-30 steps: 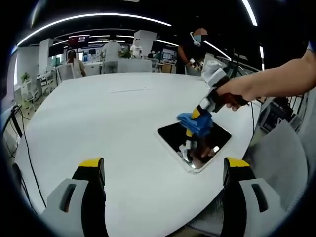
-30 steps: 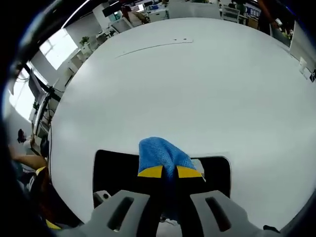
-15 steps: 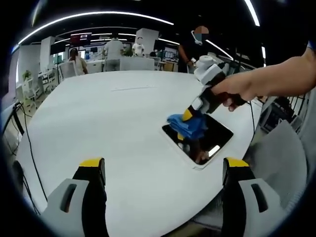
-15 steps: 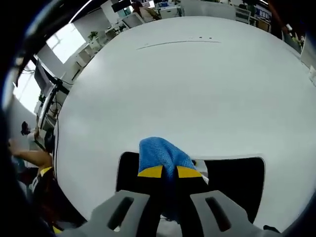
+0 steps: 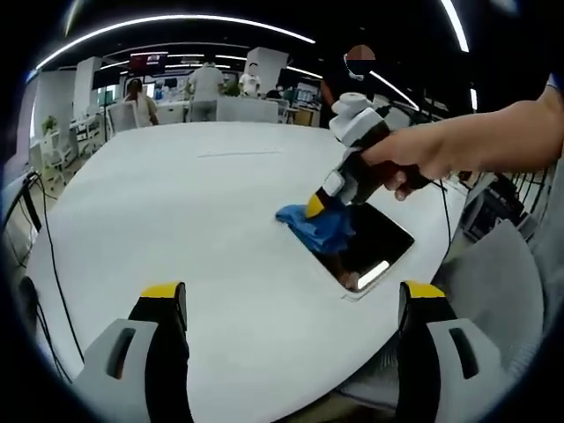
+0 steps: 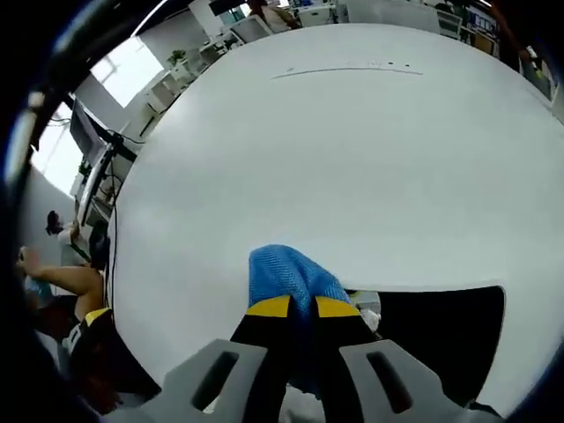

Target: Wipe the mirror surface with the cleaning cloth until all visible marks leave the cleaned area.

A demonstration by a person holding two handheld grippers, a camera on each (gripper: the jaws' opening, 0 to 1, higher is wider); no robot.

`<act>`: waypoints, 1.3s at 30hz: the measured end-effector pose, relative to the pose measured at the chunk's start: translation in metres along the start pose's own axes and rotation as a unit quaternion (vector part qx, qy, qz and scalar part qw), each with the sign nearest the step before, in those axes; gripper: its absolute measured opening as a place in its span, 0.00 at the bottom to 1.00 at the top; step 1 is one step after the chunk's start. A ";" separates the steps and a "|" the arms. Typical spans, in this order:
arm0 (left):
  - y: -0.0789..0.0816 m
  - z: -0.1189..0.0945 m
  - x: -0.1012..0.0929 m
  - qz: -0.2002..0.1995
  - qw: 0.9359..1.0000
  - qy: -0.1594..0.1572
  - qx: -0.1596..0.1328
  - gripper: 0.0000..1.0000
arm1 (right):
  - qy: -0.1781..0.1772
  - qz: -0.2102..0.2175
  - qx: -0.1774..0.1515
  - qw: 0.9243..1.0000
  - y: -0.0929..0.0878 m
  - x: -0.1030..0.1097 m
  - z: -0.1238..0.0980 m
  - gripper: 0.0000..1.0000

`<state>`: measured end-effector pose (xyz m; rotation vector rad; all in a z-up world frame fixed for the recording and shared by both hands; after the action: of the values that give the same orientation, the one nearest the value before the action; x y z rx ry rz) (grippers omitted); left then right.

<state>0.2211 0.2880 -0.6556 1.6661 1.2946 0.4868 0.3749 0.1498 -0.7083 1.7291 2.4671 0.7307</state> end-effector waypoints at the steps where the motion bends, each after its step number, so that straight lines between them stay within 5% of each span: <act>1: 0.000 -0.001 0.001 -0.001 1.000 0.001 0.001 0.99 | -0.001 -0.003 0.001 1.000 -0.001 0.001 -0.002 0.03; 18: 0.004 -0.004 0.000 0.000 1.000 0.010 -0.003 0.99 | 0.016 0.005 -0.011 1.000 0.003 0.003 0.006 0.03; 39: 0.008 -0.005 -0.014 0.009 1.000 0.025 -0.016 0.99 | 0.032 -0.020 -0.010 0.999 -0.028 0.013 -0.008 0.03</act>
<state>0.2165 0.2780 -0.6430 1.6494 1.3027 0.5593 0.3436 0.1515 -0.7094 1.6697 2.5187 0.8176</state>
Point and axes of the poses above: the point that each gripper's makers call its tool centre point, and the gripper's own axes: z roughly forward along the fingers, x roughly to its left, y roughly out of its top, the point moved 3 cm from there along -z, roughly backward along the fingers, and after that the axes turned 2 degrees about -z, right-handed, at the moved point
